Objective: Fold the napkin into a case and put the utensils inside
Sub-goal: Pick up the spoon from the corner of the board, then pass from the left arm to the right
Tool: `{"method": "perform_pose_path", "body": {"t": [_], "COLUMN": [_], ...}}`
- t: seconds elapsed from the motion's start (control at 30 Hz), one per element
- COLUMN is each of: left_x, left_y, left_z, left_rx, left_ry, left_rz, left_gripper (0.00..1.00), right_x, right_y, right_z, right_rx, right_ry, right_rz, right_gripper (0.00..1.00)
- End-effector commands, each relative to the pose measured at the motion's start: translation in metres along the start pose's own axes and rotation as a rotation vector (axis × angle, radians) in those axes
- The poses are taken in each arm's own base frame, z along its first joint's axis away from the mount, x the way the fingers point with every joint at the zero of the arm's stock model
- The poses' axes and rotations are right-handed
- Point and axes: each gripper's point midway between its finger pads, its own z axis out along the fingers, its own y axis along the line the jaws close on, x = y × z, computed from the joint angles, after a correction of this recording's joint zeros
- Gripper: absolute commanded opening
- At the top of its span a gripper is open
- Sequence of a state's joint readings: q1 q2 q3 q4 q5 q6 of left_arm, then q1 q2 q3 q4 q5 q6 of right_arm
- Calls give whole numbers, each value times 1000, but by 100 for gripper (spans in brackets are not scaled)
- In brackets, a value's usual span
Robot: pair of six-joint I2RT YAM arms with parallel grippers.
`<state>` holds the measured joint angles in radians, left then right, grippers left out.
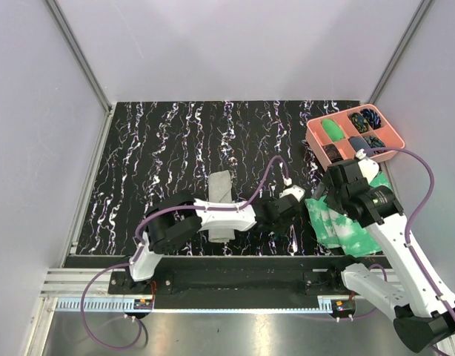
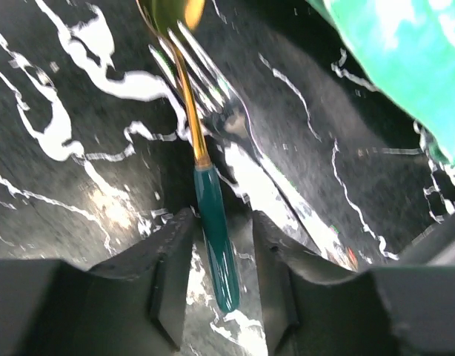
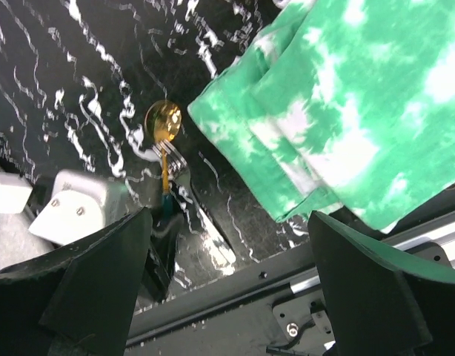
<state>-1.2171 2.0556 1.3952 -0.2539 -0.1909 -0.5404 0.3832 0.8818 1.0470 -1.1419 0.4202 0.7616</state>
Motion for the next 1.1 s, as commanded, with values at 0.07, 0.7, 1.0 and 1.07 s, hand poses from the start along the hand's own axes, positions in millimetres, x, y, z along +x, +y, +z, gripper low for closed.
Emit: {"method": "perform_pose_path", "body": {"t": [0.07,0.7,1.0,1.07], "left_x": [-4,-96,-9,5], "left_y": [20,57,106,110], "left_z": [7,-140,-226,-240], "left_rx": [-103,96,277,285], "left_ry": [-16,-163,-64,-64], "left_rz": [99,163,263,304], "left_gripper": [10,0,0,0], "right_x": [-1,-33,21,39], "right_y": [16,64,160,175], "right_z": [-6,-2,-45,-72], "right_rx": [-102,-280,-935,-1140], "right_ry": [11,-87,191,294], "right_rz": [-20,-201,-506,-532], "right_gripper": [96,95,90,86]}}
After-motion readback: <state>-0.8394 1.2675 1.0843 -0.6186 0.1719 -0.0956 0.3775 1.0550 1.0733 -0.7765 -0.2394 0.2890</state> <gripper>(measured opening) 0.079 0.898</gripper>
